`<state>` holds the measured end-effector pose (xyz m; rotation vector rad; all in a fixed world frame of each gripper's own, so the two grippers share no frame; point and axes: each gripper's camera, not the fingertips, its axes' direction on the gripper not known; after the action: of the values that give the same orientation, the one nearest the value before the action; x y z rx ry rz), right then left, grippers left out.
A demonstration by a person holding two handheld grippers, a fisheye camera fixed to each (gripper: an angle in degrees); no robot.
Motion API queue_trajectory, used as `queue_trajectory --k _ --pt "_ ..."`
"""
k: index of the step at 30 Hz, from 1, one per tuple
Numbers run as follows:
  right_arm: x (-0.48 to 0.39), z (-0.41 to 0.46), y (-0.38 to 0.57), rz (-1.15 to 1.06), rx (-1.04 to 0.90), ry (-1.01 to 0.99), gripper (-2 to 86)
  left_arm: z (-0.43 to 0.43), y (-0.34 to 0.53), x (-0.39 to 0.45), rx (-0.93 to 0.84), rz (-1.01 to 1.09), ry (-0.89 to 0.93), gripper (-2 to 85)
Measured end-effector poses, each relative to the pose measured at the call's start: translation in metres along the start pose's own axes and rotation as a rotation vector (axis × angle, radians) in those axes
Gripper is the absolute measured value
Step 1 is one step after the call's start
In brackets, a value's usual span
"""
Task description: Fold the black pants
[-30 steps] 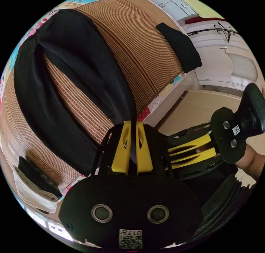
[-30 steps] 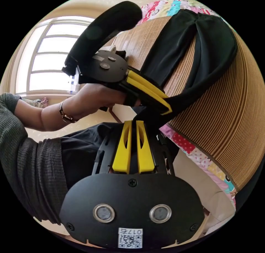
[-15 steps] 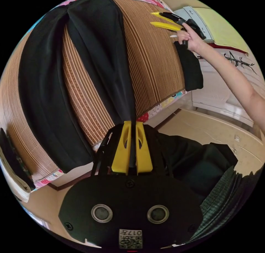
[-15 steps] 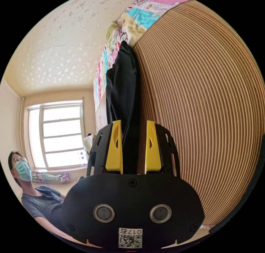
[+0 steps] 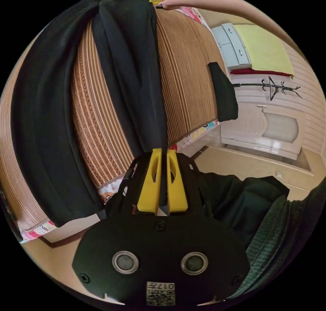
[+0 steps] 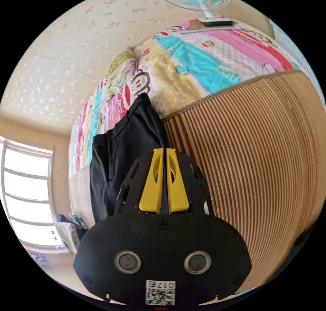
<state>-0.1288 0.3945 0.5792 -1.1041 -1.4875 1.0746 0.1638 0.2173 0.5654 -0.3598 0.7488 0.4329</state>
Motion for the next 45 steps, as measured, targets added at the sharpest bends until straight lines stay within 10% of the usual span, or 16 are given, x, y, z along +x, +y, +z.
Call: queue_trajectory --k 5,15,29,34,45 --pt "-0.182 -0.032 0.041 -0.502 0.124 0.372 1.3 -0.050 0.057 -0.046 0.118 -0.123 0.044 0.4" --pt "-0.359 0.063 0.066 -0.515 0.095 0.054 0.5 -0.151 0.151 -0.185 0.244 -0.319 -0.084 1.2" --pt "-0.096 0.052 0.369 -0.224 -0.426 -0.228 3.4 -0.142 0.136 -0.232 -0.032 -0.224 -0.094 2.7" --pt "-0.066 0.037 0.494 -0.052 -0.474 -0.351 9.4 -0.189 0.137 -0.233 0.132 -0.171 -0.107 6.5" --pt "-0.077 0.023 0.503 -0.138 -0.508 -0.430 2.9 -0.169 0.074 -0.248 -0.021 -0.002 -0.057 5.1"
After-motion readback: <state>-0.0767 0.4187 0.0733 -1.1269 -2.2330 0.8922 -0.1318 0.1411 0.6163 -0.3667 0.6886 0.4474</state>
